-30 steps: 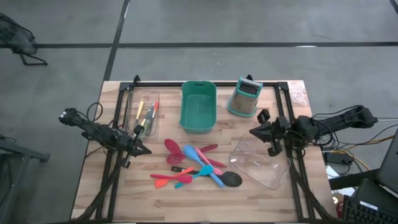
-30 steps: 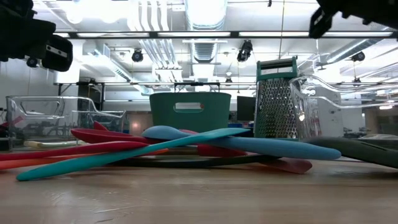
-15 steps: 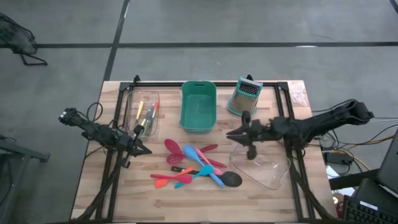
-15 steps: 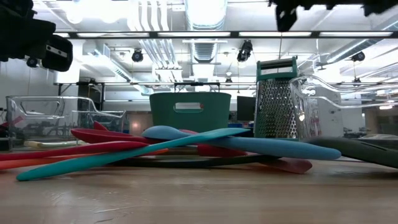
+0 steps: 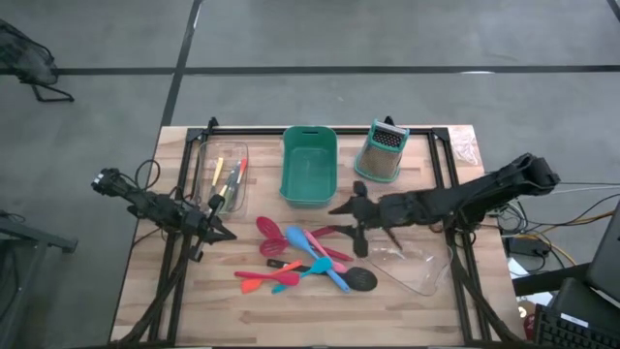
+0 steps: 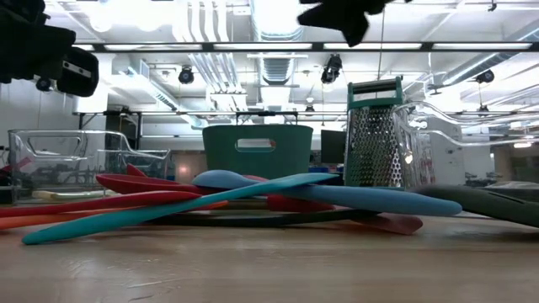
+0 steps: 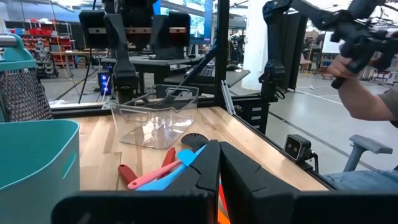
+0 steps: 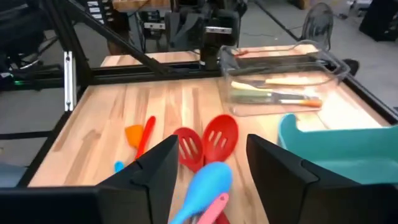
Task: Pick & Place Kitchen Items
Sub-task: Put the red spatula into the bottom transparent bin
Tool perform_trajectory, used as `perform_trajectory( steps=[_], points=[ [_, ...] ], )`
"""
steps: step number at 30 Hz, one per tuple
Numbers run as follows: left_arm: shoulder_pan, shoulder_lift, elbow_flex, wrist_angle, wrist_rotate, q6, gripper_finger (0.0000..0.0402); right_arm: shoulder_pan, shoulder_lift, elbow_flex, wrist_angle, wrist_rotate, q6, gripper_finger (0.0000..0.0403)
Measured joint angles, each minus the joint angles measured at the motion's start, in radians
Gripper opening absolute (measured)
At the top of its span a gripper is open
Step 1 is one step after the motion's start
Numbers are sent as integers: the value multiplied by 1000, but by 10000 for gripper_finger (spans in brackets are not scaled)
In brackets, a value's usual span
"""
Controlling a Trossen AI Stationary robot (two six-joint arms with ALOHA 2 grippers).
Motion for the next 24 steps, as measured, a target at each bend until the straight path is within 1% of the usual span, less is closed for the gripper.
perform_trajectory(
  steps=[3, 7, 10, 14, 18, 24],
  points=[
    [0, 0, 0, 1, 0, 0, 14, 15, 83, 67, -36, 7, 2, 195],
    [0, 2, -1, 6, 0, 0, 17, 45, 215, 178, -109, 20, -3, 194],
    [0, 4, -1, 8, 0, 0, 16, 74, 312, 277, -226, 21, -52, 187],
    [0, 4, -1, 8, 0, 0, 14, 105, 426, 395, -354, 25, -65, 175],
    [0, 4, -1, 9, 0, 0, 17, 128, 521, 479, -393, 26, -72, 165],
    [0, 5, -1, 16, 0, 0, 14, 160, 626, 555, -441, 22, -83, 158]
  ],
)
